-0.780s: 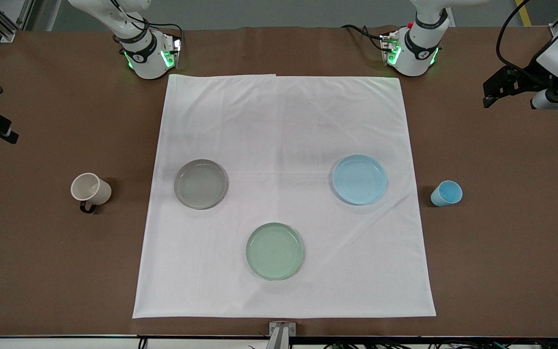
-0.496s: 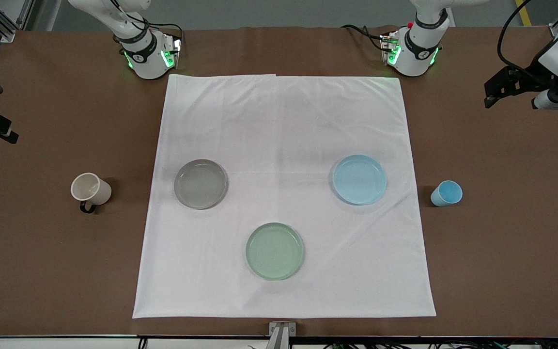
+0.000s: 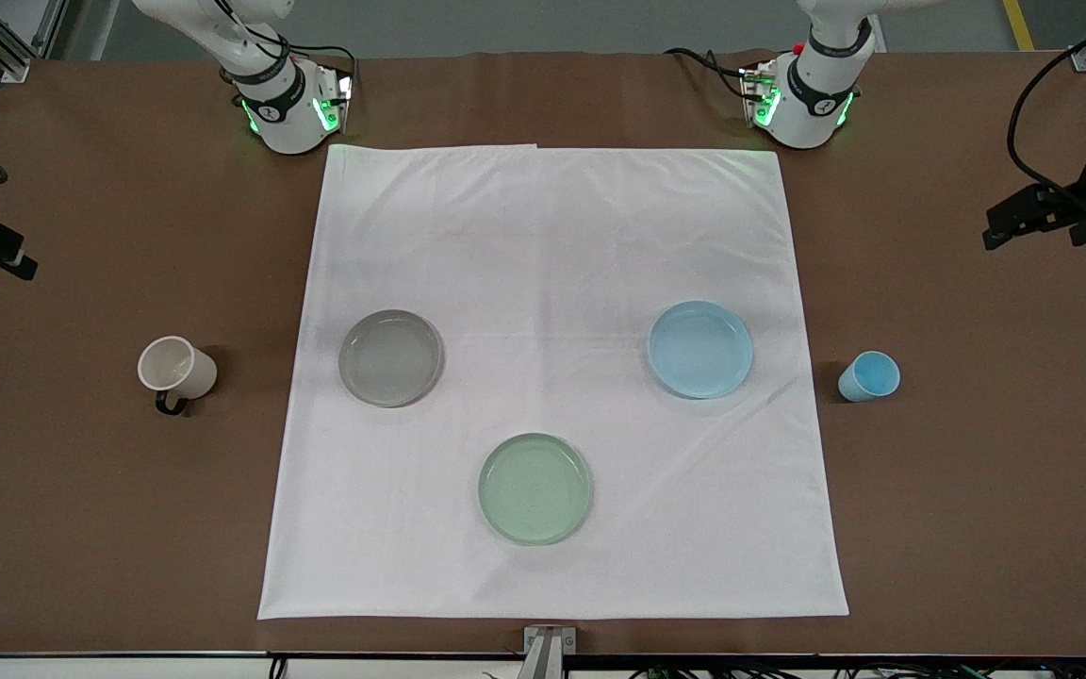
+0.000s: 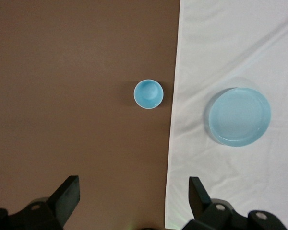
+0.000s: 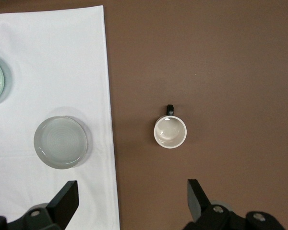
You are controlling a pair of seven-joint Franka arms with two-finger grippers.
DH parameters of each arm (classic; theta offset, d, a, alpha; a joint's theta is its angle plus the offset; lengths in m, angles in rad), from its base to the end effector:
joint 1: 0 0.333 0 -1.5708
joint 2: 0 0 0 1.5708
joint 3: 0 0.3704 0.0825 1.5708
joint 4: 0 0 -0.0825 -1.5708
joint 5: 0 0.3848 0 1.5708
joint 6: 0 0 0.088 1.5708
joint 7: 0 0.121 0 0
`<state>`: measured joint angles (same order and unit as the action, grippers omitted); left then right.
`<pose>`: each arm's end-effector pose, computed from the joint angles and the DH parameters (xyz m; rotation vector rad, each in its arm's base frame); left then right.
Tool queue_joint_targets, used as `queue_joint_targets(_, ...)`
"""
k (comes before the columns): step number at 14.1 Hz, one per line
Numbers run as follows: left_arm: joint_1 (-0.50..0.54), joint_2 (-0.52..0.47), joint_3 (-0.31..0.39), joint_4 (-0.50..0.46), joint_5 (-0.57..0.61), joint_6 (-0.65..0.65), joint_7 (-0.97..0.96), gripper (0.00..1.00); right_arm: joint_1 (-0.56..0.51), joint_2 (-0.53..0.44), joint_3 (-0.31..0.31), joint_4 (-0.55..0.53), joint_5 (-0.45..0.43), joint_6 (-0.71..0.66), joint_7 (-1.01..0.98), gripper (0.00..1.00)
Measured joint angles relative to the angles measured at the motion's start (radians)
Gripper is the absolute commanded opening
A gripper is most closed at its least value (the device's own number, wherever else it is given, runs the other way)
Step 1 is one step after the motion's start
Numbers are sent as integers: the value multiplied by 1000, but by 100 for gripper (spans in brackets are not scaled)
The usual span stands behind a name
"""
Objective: Place blue cup in blue plate and white mug in gray plate
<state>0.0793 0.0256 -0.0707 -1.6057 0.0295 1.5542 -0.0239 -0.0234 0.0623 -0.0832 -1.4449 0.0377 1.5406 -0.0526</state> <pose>0.5594 0.0090 0.6329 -3.1106 -0.0495 0.1196 0.5735 -0.0548 0.6865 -3.1103 0.0809 -0.0561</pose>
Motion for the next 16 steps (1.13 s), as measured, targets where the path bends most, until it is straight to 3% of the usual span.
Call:
queue_joint_targets(4,46,37,1,-233,18,308,0,100,-1,35,-4,-3,0,2,0,100)
queue_joint_targets(7,73,86,1,-400,21,577,0,100,-14,137,-8,-24,-2,82,0,100)
queue_joint_targets(9,83,147,1,-437,22,682,1,96,-45,252,-11,-42,-2,177,-17,100)
queue_joint_targets(12,82,224,-5,-439,22,726,1,84,-81,429,-14,-51,-2,353,-74,100)
queue_joint_targets(16,80,297,-10,-438,23,783,1,68,-84,530,-14,-144,-2,604,-89,100)
